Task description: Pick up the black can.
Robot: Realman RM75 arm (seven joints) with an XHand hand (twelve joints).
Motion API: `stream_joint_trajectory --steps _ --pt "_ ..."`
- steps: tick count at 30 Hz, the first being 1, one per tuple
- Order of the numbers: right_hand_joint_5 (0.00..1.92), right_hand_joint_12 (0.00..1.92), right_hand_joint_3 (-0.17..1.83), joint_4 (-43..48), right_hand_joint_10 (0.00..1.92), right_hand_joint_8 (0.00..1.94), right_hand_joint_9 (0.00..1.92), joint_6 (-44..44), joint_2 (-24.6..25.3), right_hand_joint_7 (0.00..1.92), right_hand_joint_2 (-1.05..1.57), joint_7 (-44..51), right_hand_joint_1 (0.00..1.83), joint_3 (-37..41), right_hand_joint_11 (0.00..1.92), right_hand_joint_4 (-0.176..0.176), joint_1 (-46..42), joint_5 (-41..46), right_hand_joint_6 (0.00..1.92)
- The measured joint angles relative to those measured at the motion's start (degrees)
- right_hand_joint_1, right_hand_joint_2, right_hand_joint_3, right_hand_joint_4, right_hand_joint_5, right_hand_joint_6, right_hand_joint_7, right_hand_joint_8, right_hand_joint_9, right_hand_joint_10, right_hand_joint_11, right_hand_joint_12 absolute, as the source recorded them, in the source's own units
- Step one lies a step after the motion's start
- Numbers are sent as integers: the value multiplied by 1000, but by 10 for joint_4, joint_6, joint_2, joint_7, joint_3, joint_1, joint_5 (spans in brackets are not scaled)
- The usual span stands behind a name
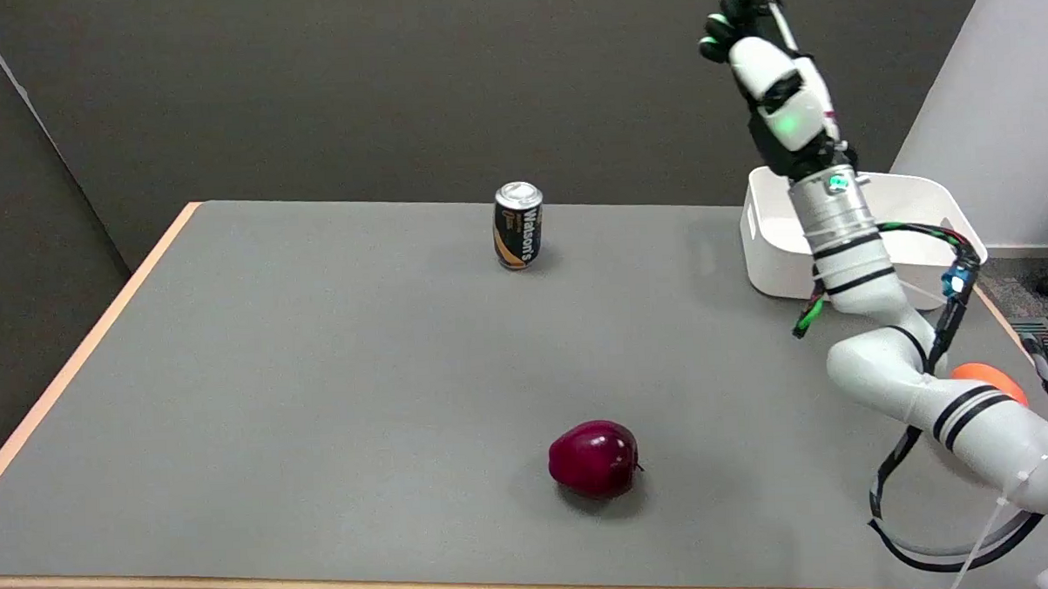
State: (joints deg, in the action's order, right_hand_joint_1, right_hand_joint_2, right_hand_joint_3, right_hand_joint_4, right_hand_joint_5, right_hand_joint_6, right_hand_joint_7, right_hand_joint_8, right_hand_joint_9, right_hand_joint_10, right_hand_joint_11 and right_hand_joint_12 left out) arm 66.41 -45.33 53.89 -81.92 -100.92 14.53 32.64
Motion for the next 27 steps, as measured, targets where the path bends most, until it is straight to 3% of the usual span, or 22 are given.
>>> stream_joint_trajectory --steps 10,17,27 --pt "63 1104 957 79 693 285 123 88 8 103 644 145 407 -22 19 -6 17 3 144" --pt "62 1204 906 120 718 298 152 156 19 192 655 255 568 -52 16 0 55 1 271" --pt "69 1187 892 117 676 277 151 249 61 196 644 474 573 -123 40 22 142 -1 303"
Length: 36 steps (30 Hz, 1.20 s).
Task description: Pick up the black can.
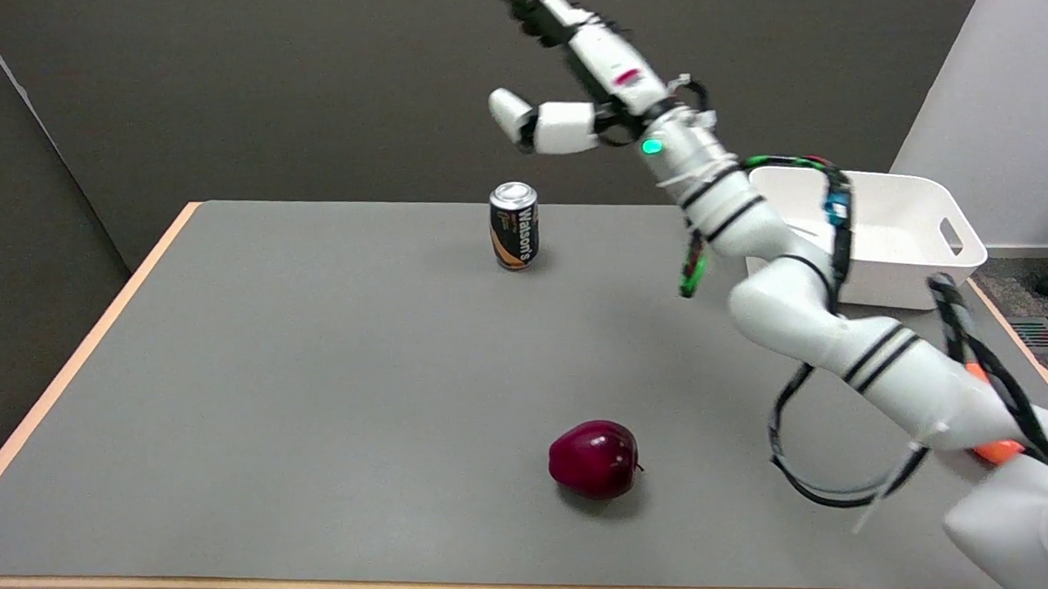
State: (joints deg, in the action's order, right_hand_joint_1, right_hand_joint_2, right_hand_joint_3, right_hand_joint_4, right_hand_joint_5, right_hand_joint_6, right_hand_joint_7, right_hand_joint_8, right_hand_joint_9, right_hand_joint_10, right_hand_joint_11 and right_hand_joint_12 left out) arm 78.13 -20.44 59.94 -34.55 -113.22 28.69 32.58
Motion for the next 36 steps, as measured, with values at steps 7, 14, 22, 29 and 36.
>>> stream_joint_trajectory --steps 7,14,22,29,36 --pt "56 1175 910 -67 645 271 123 49 45 155 611 115 529 -68 19 25 74 -1 268" --pt "68 1081 965 -164 638 294 102 77 93 116 585 181 467 -123 42 32 134 -2 197" --pt "70 1080 965 -275 638 298 104 87 136 126 585 222 465 -157 43 33 183 -4 196" --pt "61 1117 942 -340 636 286 115 90 153 140 594 240 479 -166 33 34 208 -5 225" --pt "57 1180 915 -379 644 273 135 93 153 165 601 251 509 -166 20 36 218 -6 262"
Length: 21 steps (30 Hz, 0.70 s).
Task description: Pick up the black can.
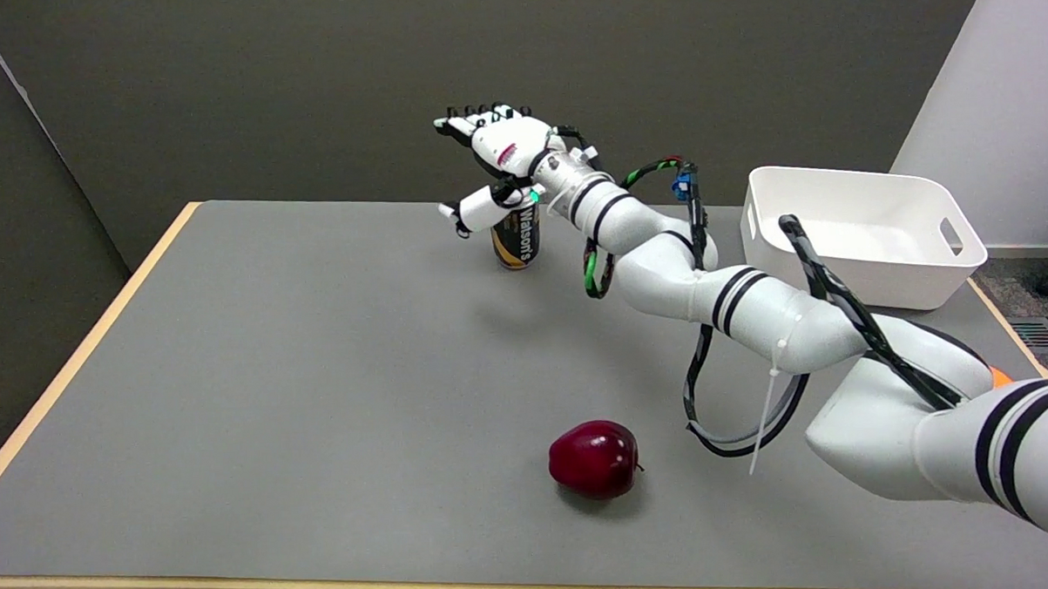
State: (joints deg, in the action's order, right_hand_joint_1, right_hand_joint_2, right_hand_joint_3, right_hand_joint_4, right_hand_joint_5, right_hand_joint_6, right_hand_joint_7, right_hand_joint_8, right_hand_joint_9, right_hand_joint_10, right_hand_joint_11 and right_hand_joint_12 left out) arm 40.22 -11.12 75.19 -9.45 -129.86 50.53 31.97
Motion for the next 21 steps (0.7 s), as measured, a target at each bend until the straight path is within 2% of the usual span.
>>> stream_joint_trajectory --steps 15,21 --pt "74 1191 927 -43 654 281 164 3 -12 193 603 4 511 1 51 42 2 0 282" --pt "104 1208 895 -52 708 307 227 3 -15 269 636 3 510 -2 96 43 0 -1 321"
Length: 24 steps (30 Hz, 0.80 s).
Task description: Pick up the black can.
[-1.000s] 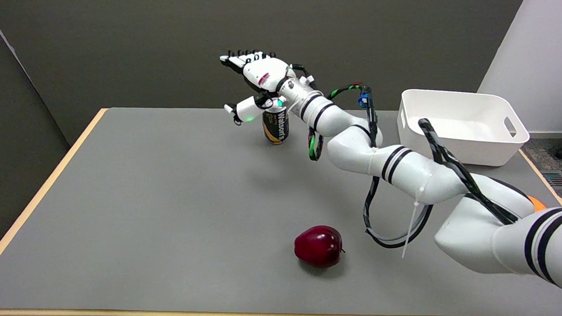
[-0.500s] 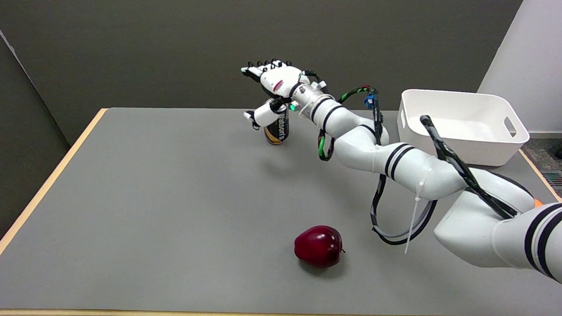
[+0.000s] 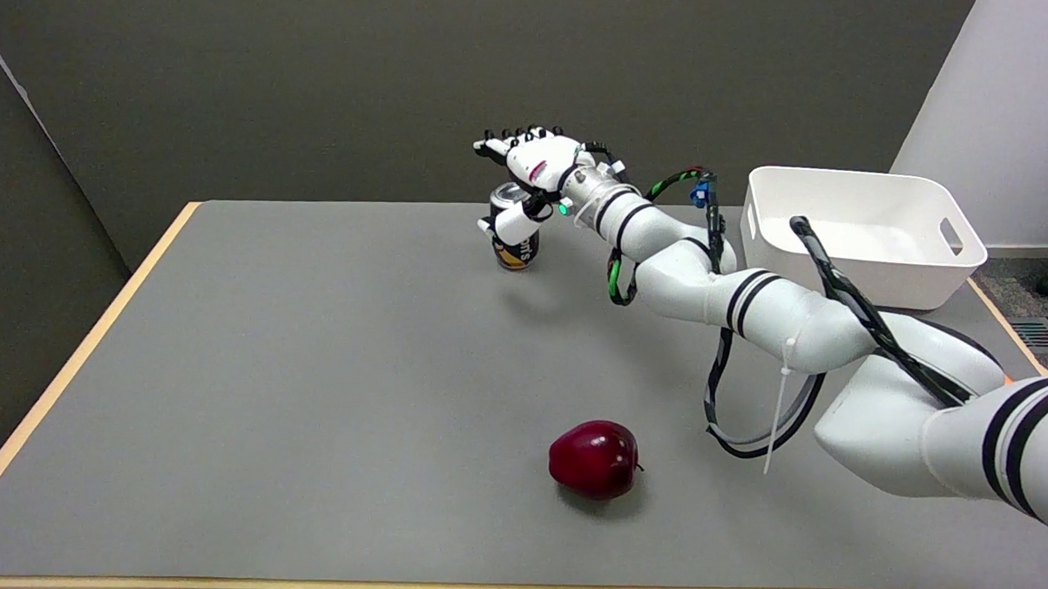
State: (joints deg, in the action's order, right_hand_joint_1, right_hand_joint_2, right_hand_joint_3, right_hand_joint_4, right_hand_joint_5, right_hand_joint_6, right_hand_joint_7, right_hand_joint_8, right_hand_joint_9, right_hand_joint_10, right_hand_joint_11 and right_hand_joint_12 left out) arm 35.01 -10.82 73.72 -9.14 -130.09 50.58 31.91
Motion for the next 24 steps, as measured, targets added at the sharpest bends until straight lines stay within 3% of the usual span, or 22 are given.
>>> stream_joint_trajectory --steps 12,18,24 --pt "281 1320 880 -7 965 544 443 0 -3 504 705 -1 577 -7 222 61 -6 0 513" --pt "386 1389 860 -9 1120 803 573 0 -4 629 771 -1 669 -12 306 110 -9 -1 858" --pt "439 1442 860 -9 1220 1020 652 0 -5 724 793 -2 777 -15 364 147 -12 -1 1079"
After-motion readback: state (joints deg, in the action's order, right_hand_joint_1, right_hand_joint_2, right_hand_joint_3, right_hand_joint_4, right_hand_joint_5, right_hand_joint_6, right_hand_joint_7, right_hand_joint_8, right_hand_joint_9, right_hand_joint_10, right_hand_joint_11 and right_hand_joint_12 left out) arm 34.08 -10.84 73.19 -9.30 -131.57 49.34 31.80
